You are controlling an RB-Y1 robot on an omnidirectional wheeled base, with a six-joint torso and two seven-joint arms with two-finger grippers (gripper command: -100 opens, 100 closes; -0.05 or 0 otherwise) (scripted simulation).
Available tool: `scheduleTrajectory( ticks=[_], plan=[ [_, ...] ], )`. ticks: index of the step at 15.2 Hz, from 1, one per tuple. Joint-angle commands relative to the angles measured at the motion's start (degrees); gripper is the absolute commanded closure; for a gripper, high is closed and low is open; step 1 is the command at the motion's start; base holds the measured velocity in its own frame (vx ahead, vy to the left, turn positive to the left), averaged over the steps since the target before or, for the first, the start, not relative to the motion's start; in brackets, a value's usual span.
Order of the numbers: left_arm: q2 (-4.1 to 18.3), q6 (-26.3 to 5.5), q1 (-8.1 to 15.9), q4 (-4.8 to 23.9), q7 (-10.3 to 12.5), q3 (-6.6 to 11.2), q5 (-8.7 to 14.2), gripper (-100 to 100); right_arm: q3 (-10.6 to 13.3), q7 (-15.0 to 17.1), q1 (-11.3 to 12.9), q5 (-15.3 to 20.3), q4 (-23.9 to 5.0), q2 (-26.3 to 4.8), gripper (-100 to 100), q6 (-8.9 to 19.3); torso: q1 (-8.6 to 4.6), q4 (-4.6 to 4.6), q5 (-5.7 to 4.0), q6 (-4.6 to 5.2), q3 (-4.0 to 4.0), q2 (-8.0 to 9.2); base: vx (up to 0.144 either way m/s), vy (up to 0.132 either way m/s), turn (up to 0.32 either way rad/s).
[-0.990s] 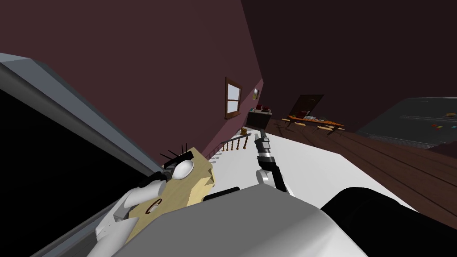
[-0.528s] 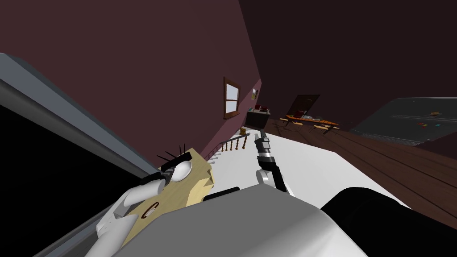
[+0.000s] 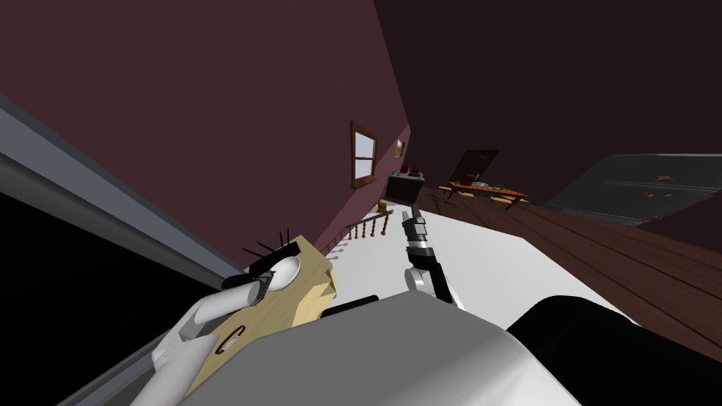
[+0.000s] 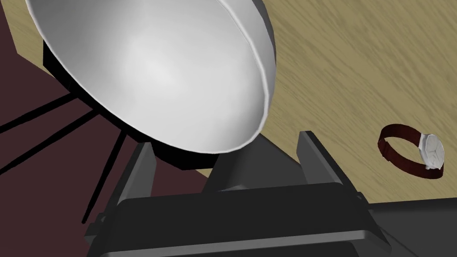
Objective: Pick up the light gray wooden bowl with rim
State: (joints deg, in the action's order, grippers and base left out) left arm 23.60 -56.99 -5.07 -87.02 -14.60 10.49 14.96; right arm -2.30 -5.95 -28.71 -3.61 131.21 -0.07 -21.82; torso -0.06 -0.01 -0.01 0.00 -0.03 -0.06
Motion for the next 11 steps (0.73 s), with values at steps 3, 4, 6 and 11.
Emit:
scheduleTrajectory(
  ticks=[3,4,6,11],
  plan=[
    [0.4,-4.1,1.2,2.2,-0.4,0.41,0.8,-100,0.0,0.0,0.0,0.0,0.0,0.0,0,0.0,0.02,0.00,0.00,0.00,0.01,0.02,0.008,-0.006,-0.028],
    [0.5,-5.9,1.7,3.1,-0.6,0.63,1.2,-100,0.0,0.0,0.0,0.0,0.0,0.0,0,0.0,0.03,0.00,0.01,0.00,0.01,0.02,0.010,-0.007,-0.046],
    [0.7,-7.8,2.2,3.9,-0.8,0.82,1.6,-100,0.0,0.0,0.0,0.0,0.0,0.0,0,0.0,0.01,0.00,0.00,0.00,0.00,0.00,0.013,-0.009,-0.056],
    [1.0,-12.5,3.4,6.1,-1.2,1.33,2.5,-100,0.0,0.0,0.0,0.0,0.0,0.0,0,0.0,0.01,0.00,0.00,0.01,0.00,0.00,0.012,-0.009,-0.039]
  ],
)
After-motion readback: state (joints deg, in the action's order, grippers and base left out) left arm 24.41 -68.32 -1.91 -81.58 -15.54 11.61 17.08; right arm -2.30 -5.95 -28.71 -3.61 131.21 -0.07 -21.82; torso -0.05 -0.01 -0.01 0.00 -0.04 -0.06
